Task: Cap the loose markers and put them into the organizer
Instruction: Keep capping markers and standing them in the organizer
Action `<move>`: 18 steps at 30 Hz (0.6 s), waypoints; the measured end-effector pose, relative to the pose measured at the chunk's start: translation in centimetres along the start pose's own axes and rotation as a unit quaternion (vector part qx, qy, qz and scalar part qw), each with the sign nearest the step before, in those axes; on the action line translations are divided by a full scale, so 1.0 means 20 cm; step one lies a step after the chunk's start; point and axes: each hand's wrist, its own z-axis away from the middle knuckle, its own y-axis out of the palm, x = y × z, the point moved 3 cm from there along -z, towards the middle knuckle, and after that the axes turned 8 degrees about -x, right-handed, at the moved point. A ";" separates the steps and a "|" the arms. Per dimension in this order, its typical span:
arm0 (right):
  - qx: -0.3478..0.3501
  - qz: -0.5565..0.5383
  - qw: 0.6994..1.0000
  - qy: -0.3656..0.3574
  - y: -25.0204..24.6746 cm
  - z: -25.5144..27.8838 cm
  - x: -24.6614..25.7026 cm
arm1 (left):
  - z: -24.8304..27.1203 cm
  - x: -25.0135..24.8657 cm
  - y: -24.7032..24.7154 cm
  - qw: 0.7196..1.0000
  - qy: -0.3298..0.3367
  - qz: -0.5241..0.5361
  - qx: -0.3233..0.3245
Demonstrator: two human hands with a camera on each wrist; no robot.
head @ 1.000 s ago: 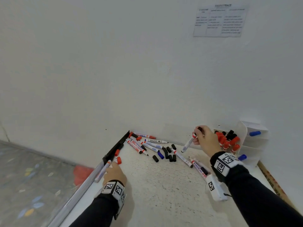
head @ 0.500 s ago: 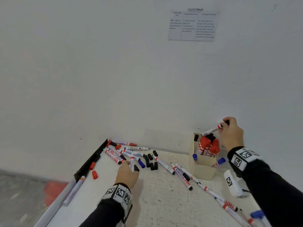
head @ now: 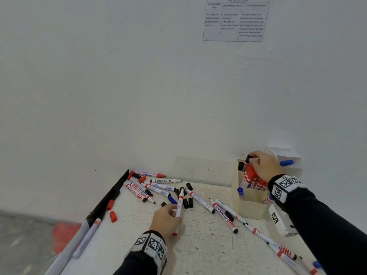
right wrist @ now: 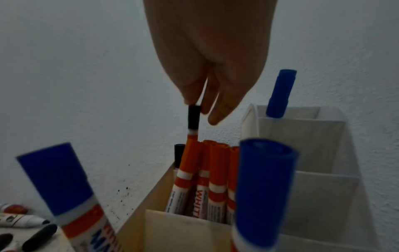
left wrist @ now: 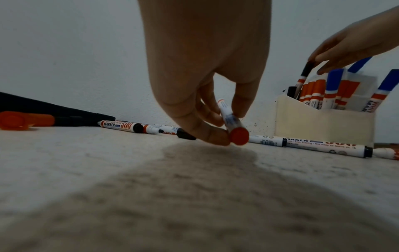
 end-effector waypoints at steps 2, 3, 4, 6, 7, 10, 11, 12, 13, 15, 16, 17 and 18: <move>0.096 0.063 0.993 -0.003 0.08 0.00 -0.02 | 0.01 -0.01 0.01 1.000 0.000 0.008 -0.001; 0.138 0.108 0.985 -0.010 0.11 0.00 -0.04 | 0.01 0.00 0.01 1.000 -0.003 0.013 -0.001; 0.167 0.154 0.974 -0.022 0.14 0.00 -0.07 | 0.01 0.00 0.02 1.000 -0.006 0.018 0.000; 0.191 0.192 0.962 -0.045 0.18 -0.01 -0.11 | 0.01 0.00 0.04 1.000 -0.012 0.022 0.007; 0.189 0.192 0.962 -0.052 0.19 -0.01 -0.11 | 0.01 0.00 0.04 1.000 -0.013 0.024 0.012; 0.174 0.254 0.950 -0.053 0.20 0.01 -0.12 | 0.02 0.00 0.05 0.999 -0.016 0.037 0.014; 0.168 0.272 0.946 -0.042 0.19 0.02 -0.10 | 0.02 0.00 0.05 0.999 -0.018 0.040 0.009; 0.158 0.277 0.947 -0.036 0.18 0.03 -0.08 | 0.01 0.01 0.04 0.999 -0.020 0.042 0.003; 0.146 0.267 0.952 -0.032 0.16 0.04 -0.05 | 0.01 0.01 0.04 0.999 -0.021 0.043 -0.005; 0.097 0.212 0.971 -0.061 0.14 0.06 0.03 | 0.01 0.01 0.04 0.998 -0.024 0.048 -0.015; 0.060 0.164 0.980 -0.094 0.12 0.08 0.09 | 0.01 0.01 0.04 0.998 -0.025 0.048 -0.018; 0.030 0.104 0.986 -0.124 0.11 0.10 0.15 | 0.01 0.01 0.04 0.998 -0.024 0.048 -0.019; 0.018 0.037 0.989 -0.144 0.10 0.14 0.22 | 0.01 0.01 0.04 0.998 -0.021 0.046 -0.021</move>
